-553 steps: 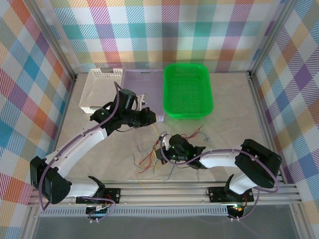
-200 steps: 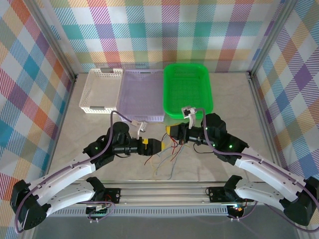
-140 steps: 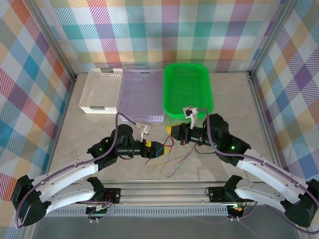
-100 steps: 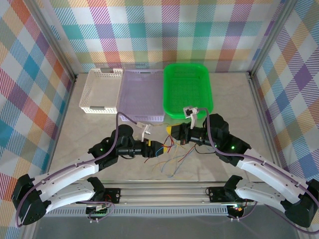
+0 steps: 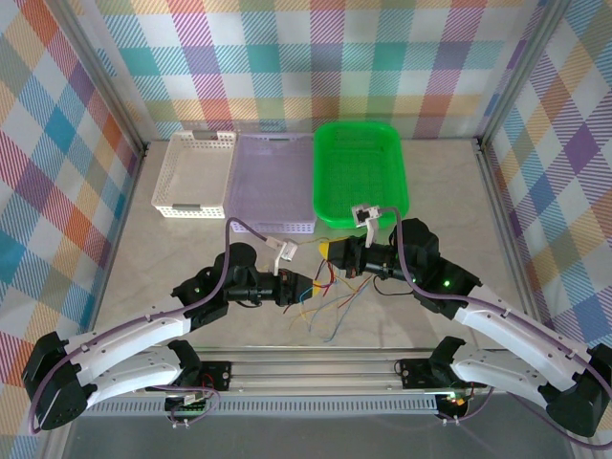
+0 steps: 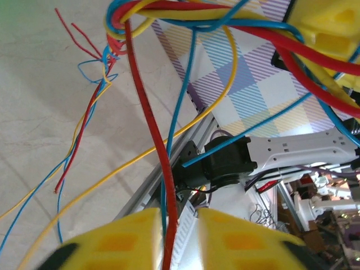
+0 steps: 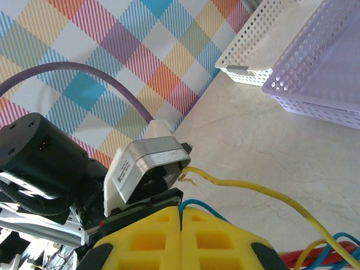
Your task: Untangle the cables
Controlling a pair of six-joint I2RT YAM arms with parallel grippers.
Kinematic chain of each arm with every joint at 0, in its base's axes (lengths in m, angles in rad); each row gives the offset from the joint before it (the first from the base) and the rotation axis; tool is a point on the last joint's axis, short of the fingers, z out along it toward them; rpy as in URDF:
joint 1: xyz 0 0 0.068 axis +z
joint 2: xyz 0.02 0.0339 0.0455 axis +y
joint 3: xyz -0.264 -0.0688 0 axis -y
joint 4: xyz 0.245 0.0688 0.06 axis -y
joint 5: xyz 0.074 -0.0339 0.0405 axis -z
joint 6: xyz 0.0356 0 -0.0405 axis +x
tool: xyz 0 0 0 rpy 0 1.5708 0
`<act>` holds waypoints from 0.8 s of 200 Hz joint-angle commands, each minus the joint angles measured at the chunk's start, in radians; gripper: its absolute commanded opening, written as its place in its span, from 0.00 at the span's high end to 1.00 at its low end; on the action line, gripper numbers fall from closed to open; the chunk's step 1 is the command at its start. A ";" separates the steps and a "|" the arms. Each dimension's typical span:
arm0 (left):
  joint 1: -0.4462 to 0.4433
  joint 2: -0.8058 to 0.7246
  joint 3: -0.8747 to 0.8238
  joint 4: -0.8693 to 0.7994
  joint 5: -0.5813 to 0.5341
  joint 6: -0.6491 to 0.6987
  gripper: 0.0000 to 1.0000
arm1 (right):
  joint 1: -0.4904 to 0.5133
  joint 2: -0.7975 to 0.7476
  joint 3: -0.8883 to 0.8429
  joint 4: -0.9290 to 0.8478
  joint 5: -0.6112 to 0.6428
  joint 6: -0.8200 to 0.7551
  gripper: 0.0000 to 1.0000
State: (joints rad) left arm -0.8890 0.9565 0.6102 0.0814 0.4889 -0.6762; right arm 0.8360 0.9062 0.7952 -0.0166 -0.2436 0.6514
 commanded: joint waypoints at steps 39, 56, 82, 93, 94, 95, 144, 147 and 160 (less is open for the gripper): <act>-0.014 -0.082 0.045 -0.215 -0.134 0.082 1.00 | -0.034 -0.055 0.026 -0.023 0.076 0.005 1.00; -0.002 -0.104 0.072 -0.348 -0.184 0.114 1.00 | -0.102 -0.101 0.019 -0.073 0.097 0.033 1.00; 0.038 -0.112 0.086 -0.518 -0.201 0.130 1.00 | -0.235 -0.150 0.008 -0.136 0.074 0.090 1.00; 0.057 -0.116 0.086 -0.559 -0.201 0.134 1.00 | -0.280 -0.154 0.015 -0.163 0.059 0.104 1.00; 0.059 -0.117 0.085 -0.563 -0.201 0.135 1.00 | -0.284 -0.154 0.016 -0.166 0.057 0.105 1.00; 0.060 -0.117 0.087 -0.564 -0.201 0.136 1.00 | -0.287 -0.155 0.016 -0.169 0.055 0.107 1.00; 0.136 -0.142 0.149 -0.772 -0.261 0.144 1.00 | -0.478 -0.184 0.038 -0.245 -0.013 0.138 1.00; 0.142 -0.144 0.154 -0.781 -0.264 0.144 1.00 | -0.488 -0.185 0.040 -0.249 -0.017 0.139 1.00; 0.176 -0.151 0.171 -0.825 -0.281 0.142 1.00 | -0.535 -0.190 0.045 -0.276 -0.037 0.145 1.00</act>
State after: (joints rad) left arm -0.7712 0.8322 0.7315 -0.5301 0.2703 -0.5526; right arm 0.3916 0.7475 0.7952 -0.2760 -0.2623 0.7647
